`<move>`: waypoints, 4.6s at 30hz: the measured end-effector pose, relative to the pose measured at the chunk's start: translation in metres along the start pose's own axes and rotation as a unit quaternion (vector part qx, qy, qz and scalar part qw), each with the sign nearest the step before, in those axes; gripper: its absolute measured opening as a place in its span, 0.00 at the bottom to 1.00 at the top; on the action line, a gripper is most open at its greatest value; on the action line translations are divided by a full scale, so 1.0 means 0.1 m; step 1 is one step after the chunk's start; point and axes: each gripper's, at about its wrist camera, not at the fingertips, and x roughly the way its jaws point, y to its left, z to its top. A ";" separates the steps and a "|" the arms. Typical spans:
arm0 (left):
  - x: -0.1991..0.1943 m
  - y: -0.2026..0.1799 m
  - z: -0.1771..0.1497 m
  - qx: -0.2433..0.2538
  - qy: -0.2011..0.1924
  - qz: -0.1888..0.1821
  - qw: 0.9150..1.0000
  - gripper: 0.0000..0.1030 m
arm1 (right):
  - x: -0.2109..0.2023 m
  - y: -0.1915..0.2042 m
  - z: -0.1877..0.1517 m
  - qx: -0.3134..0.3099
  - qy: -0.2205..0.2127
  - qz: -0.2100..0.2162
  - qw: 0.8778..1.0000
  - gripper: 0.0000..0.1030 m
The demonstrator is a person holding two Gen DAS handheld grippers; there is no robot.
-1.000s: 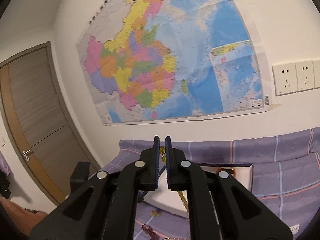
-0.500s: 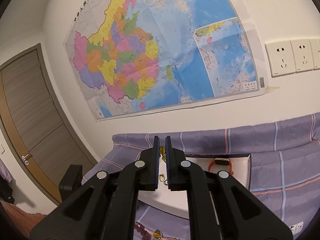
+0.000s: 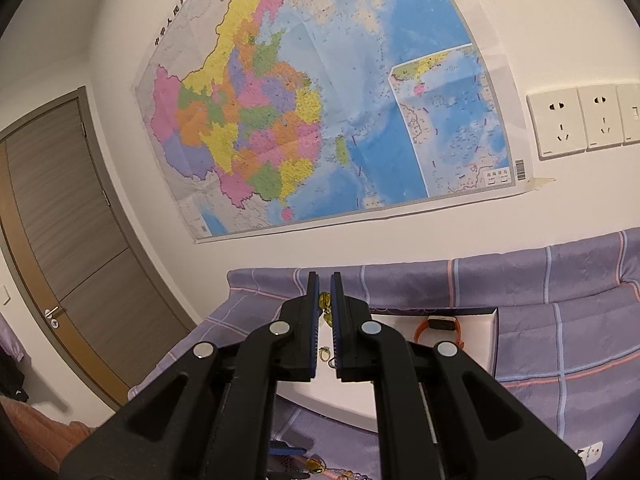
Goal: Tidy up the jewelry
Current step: 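Carry the necklace over the tray with the right tool while the left tool carries the ring, then lower the necklace into the tray with the right tool while the left tool holds the ring above it, then open the left tool to drop the yellow ring while the right tool releases the necklace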
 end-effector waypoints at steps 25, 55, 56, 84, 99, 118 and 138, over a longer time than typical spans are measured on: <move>-0.46 0.33 0.33 -0.057 -0.074 0.042 0.995 0.17 | -0.02 -0.04 0.03 0.003 0.005 -0.002 1.000 0.06; -0.27 0.78 0.62 -0.120 -0.076 0.098 0.985 0.18 | 0.49 -0.41 -0.13 0.036 0.048 -0.009 0.998 0.06; -0.27 0.79 0.62 -0.122 -0.075 0.099 0.985 0.18 | 0.51 -0.43 -0.14 0.037 0.050 -0.010 0.998 0.06; 0.05 0.95 0.55 -0.139 -0.031 0.128 0.982 0.18 | 0.79 -0.75 -0.53 0.075 0.096 -0.020 0.992 0.06; 0.12 0.98 0.54 -0.145 -0.022 0.135 0.980 0.18 | 0.85 -0.85 -0.62 0.086 0.104 -0.023 0.991 0.06; 0.22 1.02 0.54 -0.150 -0.013 0.141 0.978 0.18 | 1.03 -0.96 -0.76 0.094 0.128 -0.037 0.987 0.06; 0.28 1.02 0.54 -0.150 -0.010 0.164 0.975 0.18 | 1.19 -1.02 -0.93 0.092 0.156 -0.057 0.982 0.08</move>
